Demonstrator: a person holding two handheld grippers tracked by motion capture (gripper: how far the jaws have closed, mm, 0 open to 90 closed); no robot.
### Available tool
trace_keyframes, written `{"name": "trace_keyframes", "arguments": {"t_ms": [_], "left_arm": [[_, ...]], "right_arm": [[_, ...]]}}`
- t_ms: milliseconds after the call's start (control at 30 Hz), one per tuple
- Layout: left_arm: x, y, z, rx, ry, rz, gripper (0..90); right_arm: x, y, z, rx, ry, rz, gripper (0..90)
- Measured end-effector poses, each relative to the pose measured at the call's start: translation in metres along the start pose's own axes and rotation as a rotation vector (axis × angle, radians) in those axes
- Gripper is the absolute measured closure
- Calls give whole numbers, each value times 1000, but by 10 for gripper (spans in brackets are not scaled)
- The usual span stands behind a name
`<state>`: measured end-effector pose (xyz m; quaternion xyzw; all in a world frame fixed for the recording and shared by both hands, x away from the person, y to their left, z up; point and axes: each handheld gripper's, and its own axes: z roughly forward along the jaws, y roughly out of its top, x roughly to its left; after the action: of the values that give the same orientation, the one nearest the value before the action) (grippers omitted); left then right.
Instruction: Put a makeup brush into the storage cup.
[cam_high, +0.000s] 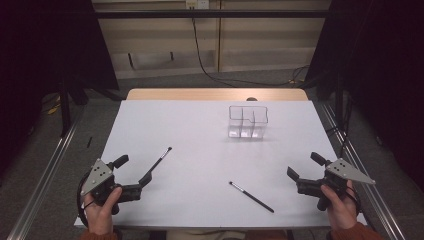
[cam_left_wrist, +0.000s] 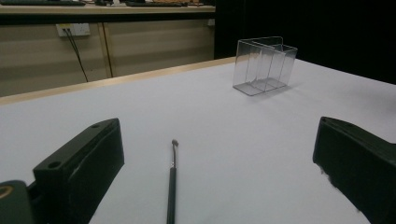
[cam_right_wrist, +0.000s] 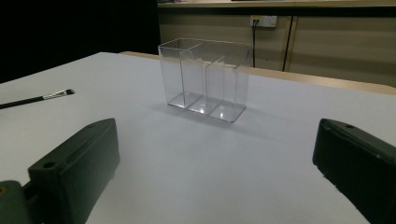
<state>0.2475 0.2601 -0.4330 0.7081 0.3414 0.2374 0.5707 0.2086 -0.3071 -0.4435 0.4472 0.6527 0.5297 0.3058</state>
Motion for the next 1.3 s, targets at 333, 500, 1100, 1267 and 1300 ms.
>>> {"name": "trace_keyframes", "arguments": {"t_ms": [333, 500, 1100, 1267, 1300], "left_arm": [[1, 0, 0, 12, 2, -4, 19], [-3, 1, -1, 10, -6, 21, 19], [-1, 27, 14, 12, 6, 16, 21], [6, 39, 22, 0, -9, 41, 22], [7, 41, 23, -4, 10, 49, 24]], "right_arm": [[-1, -1, 2, 7, 13, -2, 0], [0, -1, 2, 6, 15, 2, 0], [-1, 0, -1, -11, 8, 9, 0], [0, 0, -1, -15, 15, 0, 0], [1, 0, -1, -16, 15, 1, 0]]}}
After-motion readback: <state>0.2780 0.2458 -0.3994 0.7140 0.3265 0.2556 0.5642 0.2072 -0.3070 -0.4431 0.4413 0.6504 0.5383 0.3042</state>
